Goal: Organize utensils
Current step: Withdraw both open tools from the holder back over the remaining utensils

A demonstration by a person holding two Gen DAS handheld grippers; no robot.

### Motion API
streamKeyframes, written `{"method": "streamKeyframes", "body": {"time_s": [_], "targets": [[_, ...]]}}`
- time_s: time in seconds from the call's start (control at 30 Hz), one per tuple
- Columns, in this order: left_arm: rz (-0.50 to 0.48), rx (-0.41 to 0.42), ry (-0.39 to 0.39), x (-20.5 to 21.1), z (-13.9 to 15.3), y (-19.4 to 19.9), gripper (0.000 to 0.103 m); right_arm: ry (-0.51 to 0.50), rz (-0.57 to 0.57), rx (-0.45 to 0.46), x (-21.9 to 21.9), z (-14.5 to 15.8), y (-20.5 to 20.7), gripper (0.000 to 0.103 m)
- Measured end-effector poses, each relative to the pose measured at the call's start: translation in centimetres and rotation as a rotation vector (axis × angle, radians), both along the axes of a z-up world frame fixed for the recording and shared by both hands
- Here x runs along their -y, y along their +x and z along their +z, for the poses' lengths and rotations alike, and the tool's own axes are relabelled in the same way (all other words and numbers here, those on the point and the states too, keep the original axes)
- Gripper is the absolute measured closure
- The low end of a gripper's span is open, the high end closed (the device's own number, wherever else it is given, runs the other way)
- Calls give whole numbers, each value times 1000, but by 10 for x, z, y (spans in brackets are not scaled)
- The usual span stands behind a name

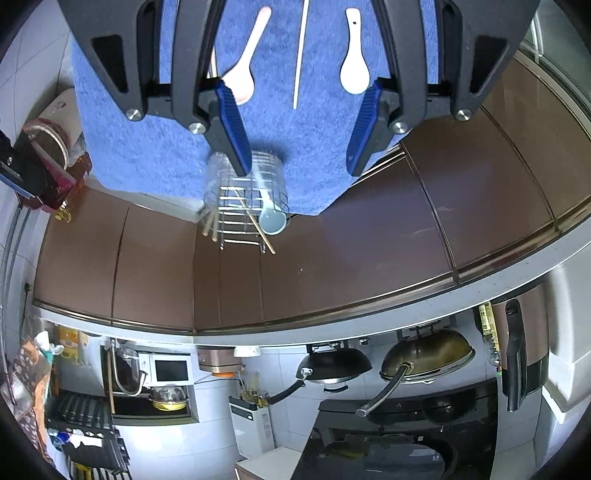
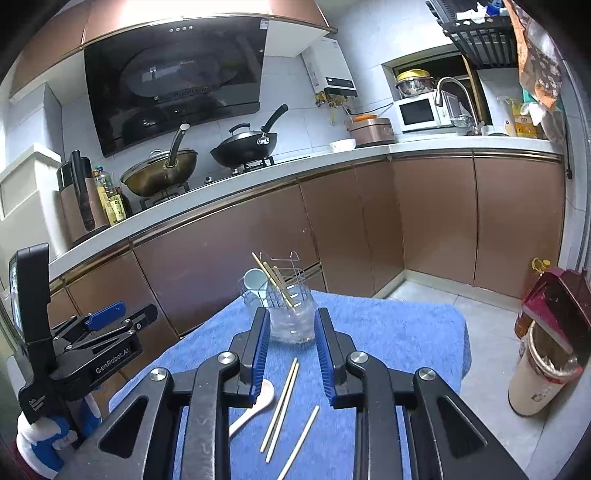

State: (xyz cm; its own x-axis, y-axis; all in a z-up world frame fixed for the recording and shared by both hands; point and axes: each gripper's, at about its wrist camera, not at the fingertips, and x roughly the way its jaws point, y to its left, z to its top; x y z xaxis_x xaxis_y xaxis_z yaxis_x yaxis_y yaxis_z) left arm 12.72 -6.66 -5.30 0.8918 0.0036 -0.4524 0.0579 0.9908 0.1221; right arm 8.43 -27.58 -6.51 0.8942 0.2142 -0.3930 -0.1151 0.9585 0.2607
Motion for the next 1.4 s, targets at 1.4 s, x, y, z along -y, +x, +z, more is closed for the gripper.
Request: {"method": "streamKeyframes", "body": {"time_s": [1.4], "targets": [[-165,-382,-234,-67,-78,24,48,24,11,-297,-9,-56,12,75]]}}
